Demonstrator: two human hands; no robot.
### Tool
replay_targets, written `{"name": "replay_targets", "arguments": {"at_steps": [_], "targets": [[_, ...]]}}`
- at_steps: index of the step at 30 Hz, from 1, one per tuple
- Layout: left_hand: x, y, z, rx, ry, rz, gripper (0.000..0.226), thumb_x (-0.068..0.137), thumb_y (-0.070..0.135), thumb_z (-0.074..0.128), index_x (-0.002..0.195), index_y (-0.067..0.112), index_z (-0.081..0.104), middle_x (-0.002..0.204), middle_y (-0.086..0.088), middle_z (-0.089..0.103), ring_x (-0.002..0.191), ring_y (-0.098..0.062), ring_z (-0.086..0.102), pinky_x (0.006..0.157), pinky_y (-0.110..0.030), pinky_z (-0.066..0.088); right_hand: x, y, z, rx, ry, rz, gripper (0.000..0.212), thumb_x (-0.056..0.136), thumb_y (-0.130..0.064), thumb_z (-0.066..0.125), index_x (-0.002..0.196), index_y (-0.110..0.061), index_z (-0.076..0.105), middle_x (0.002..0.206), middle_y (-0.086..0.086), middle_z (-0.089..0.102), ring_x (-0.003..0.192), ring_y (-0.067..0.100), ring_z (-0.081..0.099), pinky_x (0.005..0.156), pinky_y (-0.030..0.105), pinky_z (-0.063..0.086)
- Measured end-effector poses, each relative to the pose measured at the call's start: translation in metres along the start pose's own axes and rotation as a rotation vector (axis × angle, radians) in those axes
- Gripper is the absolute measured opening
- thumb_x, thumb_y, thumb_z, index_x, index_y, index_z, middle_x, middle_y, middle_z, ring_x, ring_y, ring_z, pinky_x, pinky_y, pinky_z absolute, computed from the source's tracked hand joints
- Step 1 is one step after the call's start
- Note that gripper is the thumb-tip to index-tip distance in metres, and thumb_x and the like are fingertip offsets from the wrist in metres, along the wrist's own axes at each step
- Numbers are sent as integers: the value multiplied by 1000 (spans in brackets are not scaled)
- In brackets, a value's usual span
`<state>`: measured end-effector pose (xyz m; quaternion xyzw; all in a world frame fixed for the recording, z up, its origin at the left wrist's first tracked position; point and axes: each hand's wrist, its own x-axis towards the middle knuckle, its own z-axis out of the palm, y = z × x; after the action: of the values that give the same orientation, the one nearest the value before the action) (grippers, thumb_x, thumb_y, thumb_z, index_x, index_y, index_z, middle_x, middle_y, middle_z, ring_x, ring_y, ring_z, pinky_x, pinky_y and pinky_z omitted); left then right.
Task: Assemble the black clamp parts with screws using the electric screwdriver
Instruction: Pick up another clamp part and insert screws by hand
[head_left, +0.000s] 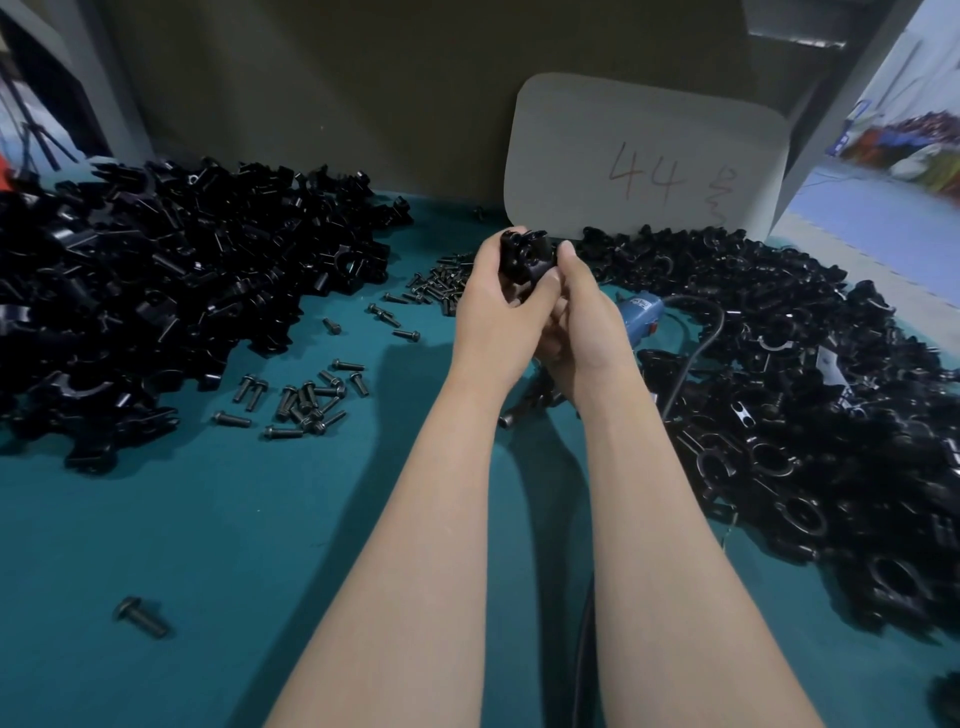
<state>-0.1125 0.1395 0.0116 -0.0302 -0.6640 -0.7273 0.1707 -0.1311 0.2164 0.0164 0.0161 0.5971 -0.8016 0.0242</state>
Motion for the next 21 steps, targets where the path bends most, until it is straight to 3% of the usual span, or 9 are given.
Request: {"name": "replay_targets", "arguments": {"at_steps": [4,6,10,13,15,18,21], "targets": [[-1,1,0,22,-8,0,34,92,14,62,125,20,53,113,-3,68,101,-18,65,96,-39,52,-1,-1,1,47,-10,9,32,94,-43,51,87,-14,65,77,5,63,72,17,53,69,28,43],[-1,1,-1,44,2,16,30,93,14,60,123,16,56,107,-2,70,95,-13,66,91,-34,54,-2,-3,3,-3,-18,10,33,96,-42,48,91,-15,65,78,1,70,74,18,61,72,29,50],[1,-1,-3,149,154,21,19,95,16,57,114,16,57,95,0,69,85,-11,65,71,-17,50,-3,-9,9,-527,82,-158,30,93,-51,49,96,-21,52,84,-6,63,60,-3,62,60,18,52],[2,-5,-6,230,235,10,21,96,15,54,117,14,57,93,3,66,77,-4,60,57,-6,42,-4,-14,11,-783,30,-291,30,88,-41,61,110,-21,58,100,-7,63,91,4,61,82,27,52],[0,-6,-5,282,225,24,24,95,8,52,118,12,57,91,4,64,78,-12,60,61,-15,44,-5,-17,13,-861,35,-316,30,86,-31,65,113,-18,62,94,-9,61,95,9,58,87,27,49],[-1,-7,-4,287,198,-7,32,91,5,53,122,13,56,97,-3,67,90,-23,64,79,-34,53,-6,-18,14,-892,58,-346,28,87,-24,65,113,-15,64,86,-11,59,93,10,58,86,26,48],[-1,-7,-4,309,171,-42,40,91,17,60,130,19,52,112,-2,66,101,-19,63,86,-33,52,-8,-21,11,-862,75,-375,24,89,-25,63,110,-16,67,91,-10,63,93,7,59,87,24,48]]}}
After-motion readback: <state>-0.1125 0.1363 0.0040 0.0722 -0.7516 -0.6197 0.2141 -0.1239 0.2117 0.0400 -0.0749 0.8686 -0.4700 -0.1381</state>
